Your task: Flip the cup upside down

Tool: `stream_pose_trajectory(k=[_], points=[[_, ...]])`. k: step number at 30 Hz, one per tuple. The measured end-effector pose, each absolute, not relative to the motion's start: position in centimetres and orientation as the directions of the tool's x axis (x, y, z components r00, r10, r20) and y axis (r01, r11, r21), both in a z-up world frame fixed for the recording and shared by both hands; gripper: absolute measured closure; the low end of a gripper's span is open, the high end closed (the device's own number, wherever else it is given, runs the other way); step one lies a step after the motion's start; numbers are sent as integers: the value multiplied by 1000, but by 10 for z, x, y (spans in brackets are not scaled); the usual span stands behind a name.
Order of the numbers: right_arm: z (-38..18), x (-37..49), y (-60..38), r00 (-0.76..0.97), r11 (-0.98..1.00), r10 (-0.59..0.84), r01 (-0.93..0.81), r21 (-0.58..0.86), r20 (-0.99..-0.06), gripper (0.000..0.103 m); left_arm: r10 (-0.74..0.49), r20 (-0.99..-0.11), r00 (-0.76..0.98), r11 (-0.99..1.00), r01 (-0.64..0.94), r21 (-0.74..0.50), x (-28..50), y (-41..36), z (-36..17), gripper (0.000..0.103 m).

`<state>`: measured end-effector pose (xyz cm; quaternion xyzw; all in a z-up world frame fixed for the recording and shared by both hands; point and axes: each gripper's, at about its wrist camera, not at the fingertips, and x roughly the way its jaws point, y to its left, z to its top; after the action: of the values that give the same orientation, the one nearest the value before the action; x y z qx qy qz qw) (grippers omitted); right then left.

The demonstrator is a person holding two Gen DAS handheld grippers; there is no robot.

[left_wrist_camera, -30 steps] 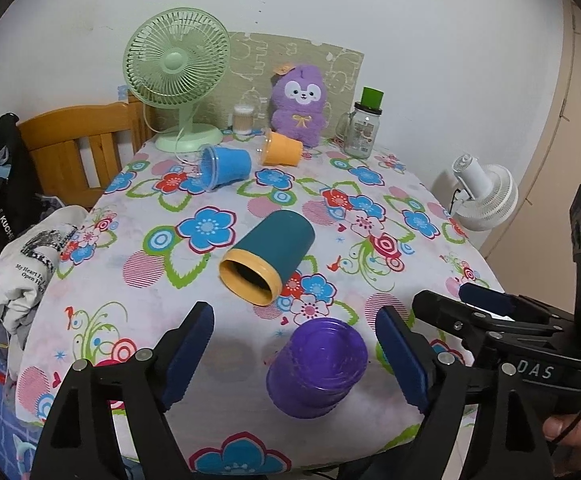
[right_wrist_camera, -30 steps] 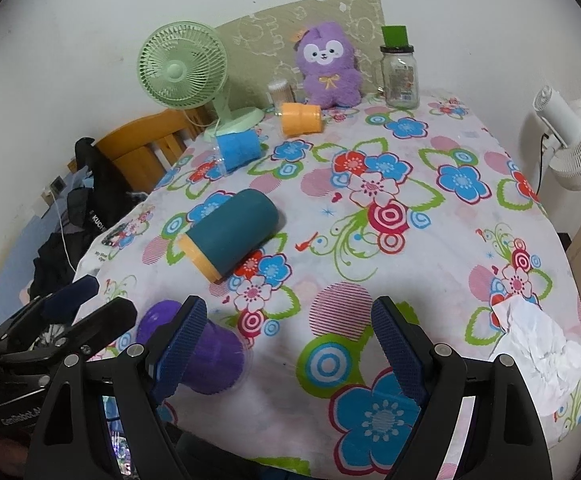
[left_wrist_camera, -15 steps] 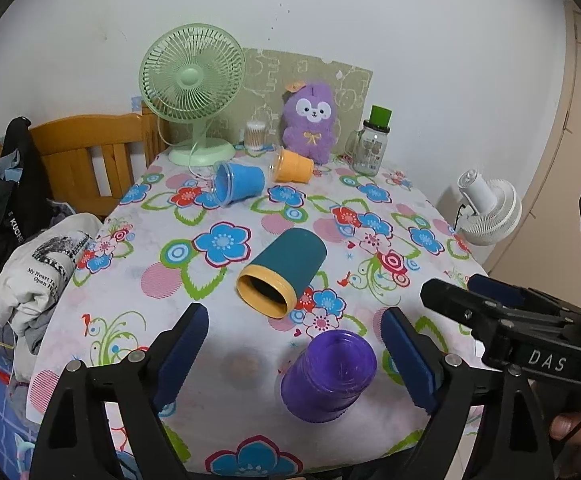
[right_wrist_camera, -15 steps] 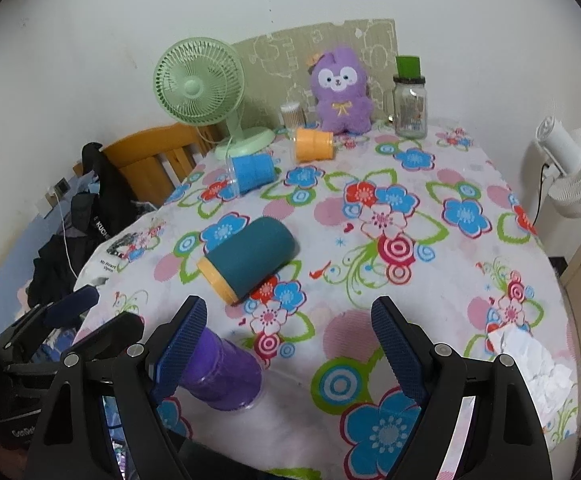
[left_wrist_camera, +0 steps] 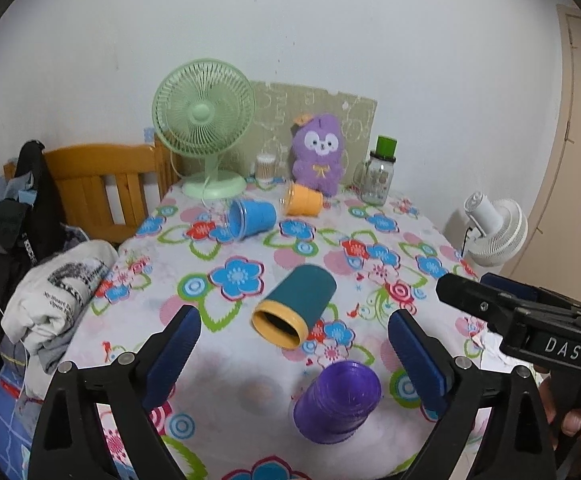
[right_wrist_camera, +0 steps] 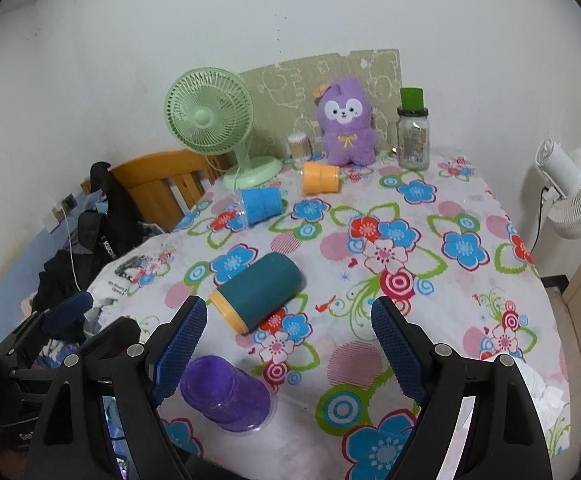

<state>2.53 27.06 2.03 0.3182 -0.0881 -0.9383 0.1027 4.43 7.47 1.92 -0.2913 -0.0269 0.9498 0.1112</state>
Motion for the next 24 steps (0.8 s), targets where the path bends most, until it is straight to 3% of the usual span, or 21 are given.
stream_pose_trajectory(k=[8, 12, 24], points=[[38, 33, 272, -818, -957, -262, 153, 246, -512, 16, 224, -478, -849, -975, -199, -103, 51, 71, 36, 4], [45, 37, 270, -840, -960, -252, 153, 237, -480, 8, 216, -452, -865, -976, -189, -104, 54, 67, 43, 3], [51, 42, 262, -845, -962, -253, 170, 212, -472, 8, 201, -429, -880, -979, -168, -114, 57, 59, 50, 1]])
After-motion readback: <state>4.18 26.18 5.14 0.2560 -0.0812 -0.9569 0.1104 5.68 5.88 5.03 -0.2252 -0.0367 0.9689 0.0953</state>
